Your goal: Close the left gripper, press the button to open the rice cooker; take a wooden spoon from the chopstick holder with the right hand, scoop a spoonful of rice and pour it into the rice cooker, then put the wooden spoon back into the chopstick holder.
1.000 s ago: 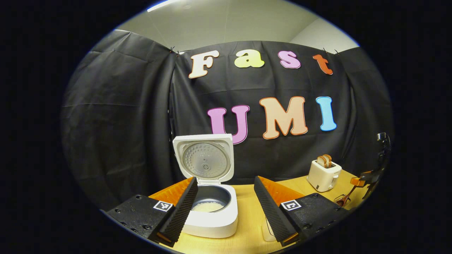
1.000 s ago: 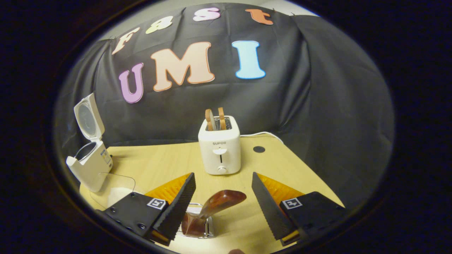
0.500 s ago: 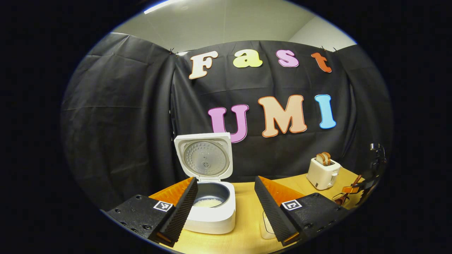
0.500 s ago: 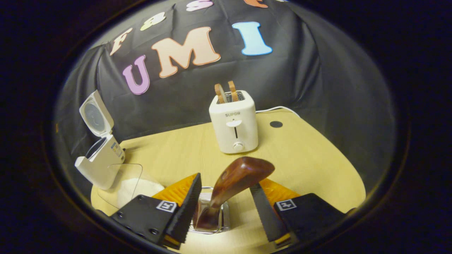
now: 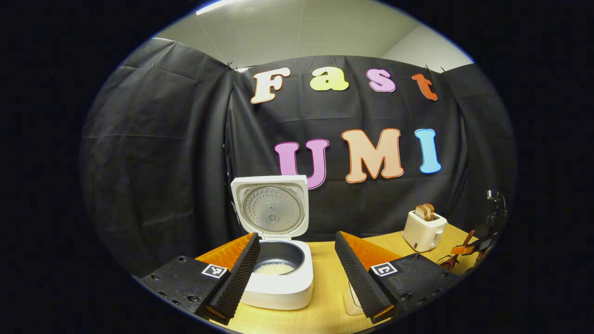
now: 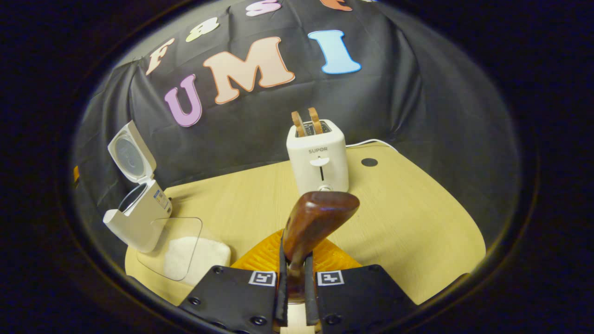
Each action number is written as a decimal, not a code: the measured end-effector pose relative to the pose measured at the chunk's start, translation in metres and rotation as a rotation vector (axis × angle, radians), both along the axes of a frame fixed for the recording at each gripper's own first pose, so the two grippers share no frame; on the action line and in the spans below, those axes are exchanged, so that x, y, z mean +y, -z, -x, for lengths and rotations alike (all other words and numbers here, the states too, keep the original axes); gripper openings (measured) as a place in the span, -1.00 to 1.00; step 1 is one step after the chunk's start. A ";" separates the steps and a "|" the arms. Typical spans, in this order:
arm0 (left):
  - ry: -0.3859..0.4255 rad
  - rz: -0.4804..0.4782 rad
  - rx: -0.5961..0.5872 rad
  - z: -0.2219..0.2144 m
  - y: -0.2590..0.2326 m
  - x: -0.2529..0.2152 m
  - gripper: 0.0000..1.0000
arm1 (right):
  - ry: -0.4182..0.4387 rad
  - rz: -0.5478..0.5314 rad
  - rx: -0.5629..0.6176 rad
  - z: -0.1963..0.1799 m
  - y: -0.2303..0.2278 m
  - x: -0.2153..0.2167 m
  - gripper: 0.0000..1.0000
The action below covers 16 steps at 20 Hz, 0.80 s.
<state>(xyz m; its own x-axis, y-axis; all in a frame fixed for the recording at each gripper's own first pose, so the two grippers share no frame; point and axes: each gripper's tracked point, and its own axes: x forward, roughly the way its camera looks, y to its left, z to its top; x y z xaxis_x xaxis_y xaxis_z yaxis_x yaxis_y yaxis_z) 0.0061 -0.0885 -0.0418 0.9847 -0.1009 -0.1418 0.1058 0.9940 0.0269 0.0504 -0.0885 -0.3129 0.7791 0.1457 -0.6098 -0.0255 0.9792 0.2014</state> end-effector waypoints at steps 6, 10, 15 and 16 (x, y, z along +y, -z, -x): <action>0.011 0.045 -0.013 -0.016 -0.001 0.016 0.92 | 0.007 0.016 -0.112 -0.007 -0.069 0.014 -0.63; 0.031 0.054 -0.006 -0.022 0.006 0.025 0.92 | 0.001 -0.017 -0.181 -0.012 -0.111 0.046 -0.63; 0.037 0.066 -0.002 -0.026 0.007 0.046 0.92 | -0.053 -0.069 -0.209 -0.009 -0.131 0.108 -0.63; 0.036 0.066 -0.001 -0.026 0.008 0.051 0.97 | -0.071 -0.079 -0.206 -0.008 -0.130 0.124 -0.63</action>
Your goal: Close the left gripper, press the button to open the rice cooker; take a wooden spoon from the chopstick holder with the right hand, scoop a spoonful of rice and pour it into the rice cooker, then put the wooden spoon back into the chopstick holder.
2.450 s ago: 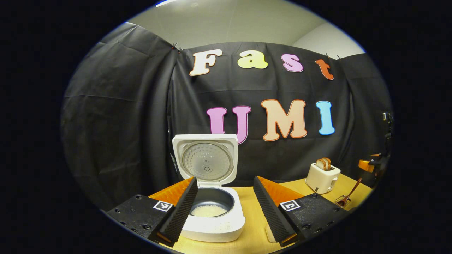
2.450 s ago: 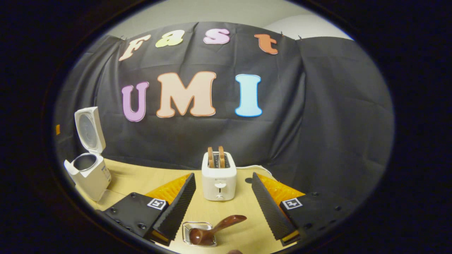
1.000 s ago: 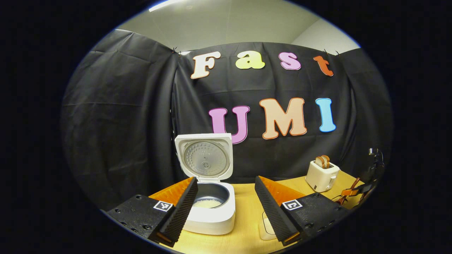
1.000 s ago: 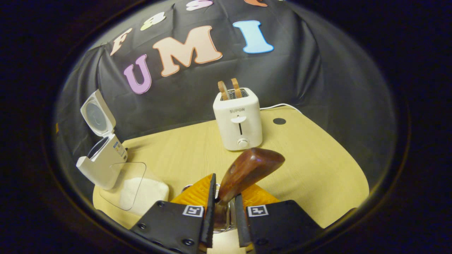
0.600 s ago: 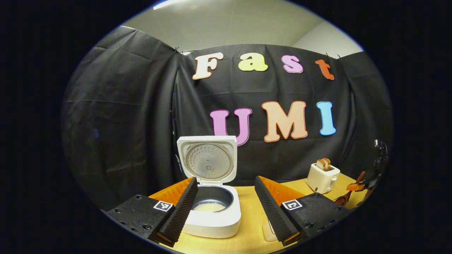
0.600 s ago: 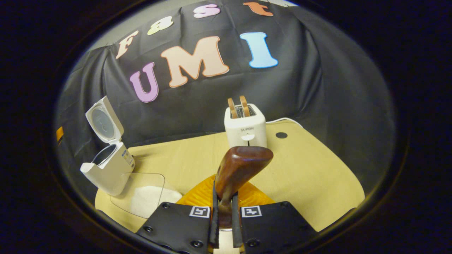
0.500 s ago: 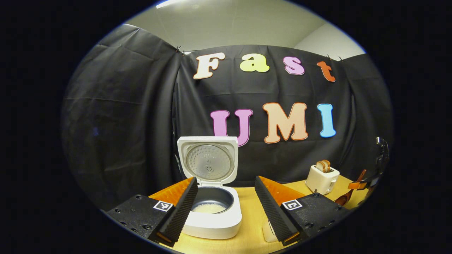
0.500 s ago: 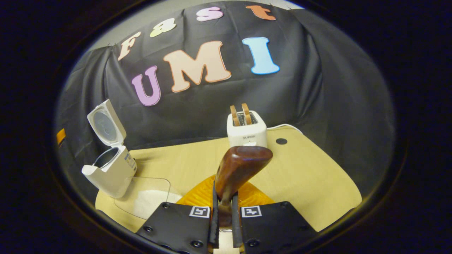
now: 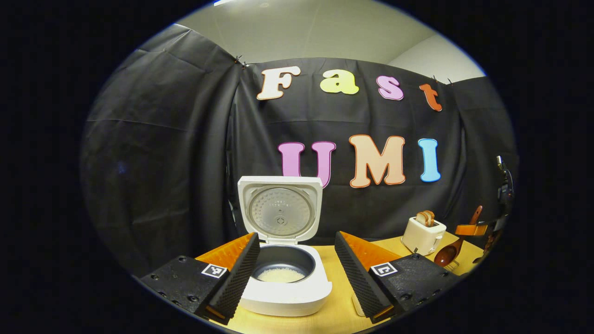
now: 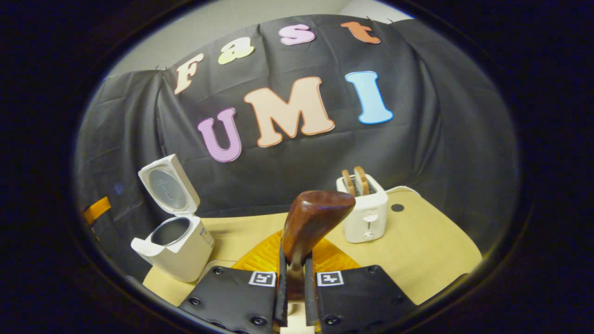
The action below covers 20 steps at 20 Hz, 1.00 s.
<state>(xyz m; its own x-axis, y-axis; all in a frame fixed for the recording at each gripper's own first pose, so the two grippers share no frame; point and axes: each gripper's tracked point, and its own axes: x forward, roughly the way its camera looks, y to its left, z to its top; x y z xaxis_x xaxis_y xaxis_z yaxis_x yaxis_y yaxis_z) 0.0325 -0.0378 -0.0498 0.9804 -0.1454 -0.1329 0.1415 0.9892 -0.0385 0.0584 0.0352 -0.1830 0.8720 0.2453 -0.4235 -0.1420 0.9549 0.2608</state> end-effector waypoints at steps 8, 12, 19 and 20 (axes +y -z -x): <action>-0.004 -0.008 0.006 0.005 0.006 0.031 0.92 | -0.111 0.126 0.060 0.008 0.066 0.083 -0.63; -0.010 -0.014 0.011 0.005 0.009 0.048 0.92 | -0.091 0.255 0.081 0.008 0.102 0.087 -0.64; -0.003 -0.022 0.016 -0.002 0.014 0.070 0.92 | -0.077 0.321 0.093 0.013 0.124 0.114 -0.63; 0.003 -0.019 0.016 -0.003 0.014 0.071 0.91 | -0.095 0.312 0.101 0.019 0.127 0.125 -0.64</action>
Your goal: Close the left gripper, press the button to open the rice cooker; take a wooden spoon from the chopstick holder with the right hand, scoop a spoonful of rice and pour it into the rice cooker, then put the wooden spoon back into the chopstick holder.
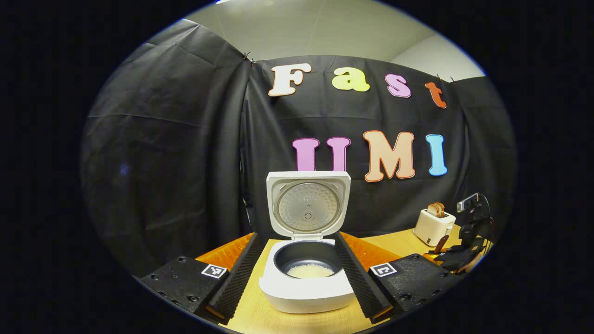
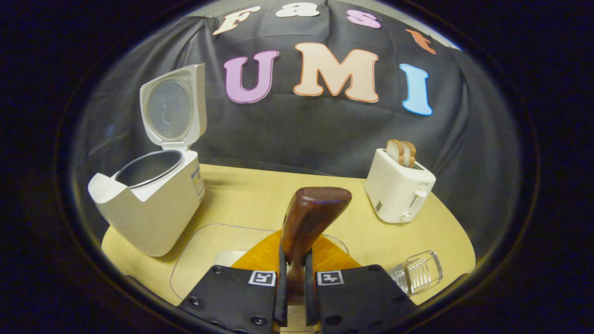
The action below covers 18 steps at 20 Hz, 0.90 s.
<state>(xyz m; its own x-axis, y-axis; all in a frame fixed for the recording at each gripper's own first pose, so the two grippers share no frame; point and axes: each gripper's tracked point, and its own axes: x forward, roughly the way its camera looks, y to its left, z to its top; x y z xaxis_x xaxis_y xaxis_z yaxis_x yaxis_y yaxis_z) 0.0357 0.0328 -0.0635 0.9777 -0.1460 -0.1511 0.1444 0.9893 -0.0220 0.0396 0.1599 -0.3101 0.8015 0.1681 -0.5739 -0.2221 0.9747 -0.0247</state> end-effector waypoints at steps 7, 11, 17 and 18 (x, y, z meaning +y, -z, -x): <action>0.024 0.013 0.009 -0.002 0.007 0.005 0.92 | -0.105 -0.025 0.030 0.034 0.004 0.065 -0.63; 0.016 0.025 0.003 -0.002 0.006 0.012 0.96 | -0.094 -0.126 0.093 0.042 0.007 0.075 -0.63; 0.001 0.035 -0.004 -0.001 0.004 0.017 0.91 | 0.065 -0.405 0.258 0.037 0.017 0.045 -0.61; 0.000 0.036 -0.006 -0.001 0.003 0.015 0.92 | 0.099 -0.454 0.287 0.036 0.020 0.038 -0.61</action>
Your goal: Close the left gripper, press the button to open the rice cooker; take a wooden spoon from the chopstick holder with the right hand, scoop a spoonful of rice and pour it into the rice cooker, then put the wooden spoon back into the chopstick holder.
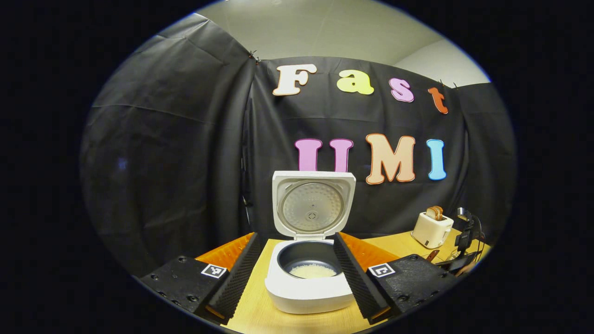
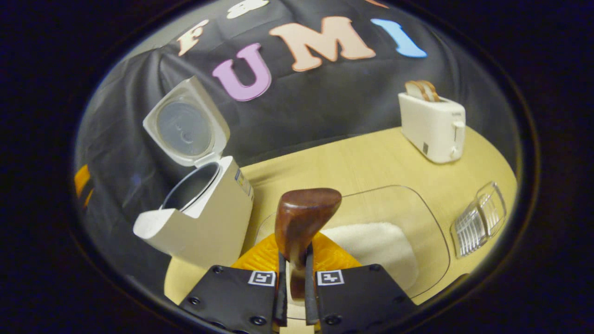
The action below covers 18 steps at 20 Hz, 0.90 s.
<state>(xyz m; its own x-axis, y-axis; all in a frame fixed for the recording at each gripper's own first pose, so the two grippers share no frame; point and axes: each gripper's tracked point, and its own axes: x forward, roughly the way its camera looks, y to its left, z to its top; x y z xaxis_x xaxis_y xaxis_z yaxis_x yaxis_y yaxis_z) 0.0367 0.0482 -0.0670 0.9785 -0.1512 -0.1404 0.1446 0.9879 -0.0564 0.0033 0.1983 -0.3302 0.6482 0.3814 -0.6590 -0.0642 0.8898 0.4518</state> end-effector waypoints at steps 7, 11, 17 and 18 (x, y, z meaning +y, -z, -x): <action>0.011 -0.023 -0.011 -0.001 -0.009 -0.014 0.87 | 0.160 -0.257 0.138 -0.002 0.008 -0.040 -0.70; 0.020 -0.030 -0.024 0.000 -0.016 -0.024 0.87 | 0.181 -0.307 0.131 -0.009 -0.004 -0.054 -0.64; 0.032 -0.011 -0.035 0.002 -0.021 -0.033 0.88 | 0.211 -0.410 0.132 -0.020 -0.029 -0.058 -0.64; 0.029 -0.010 -0.038 0.002 -0.022 -0.033 0.88 | 0.220 -0.434 0.133 -0.021 -0.035 -0.058 -0.70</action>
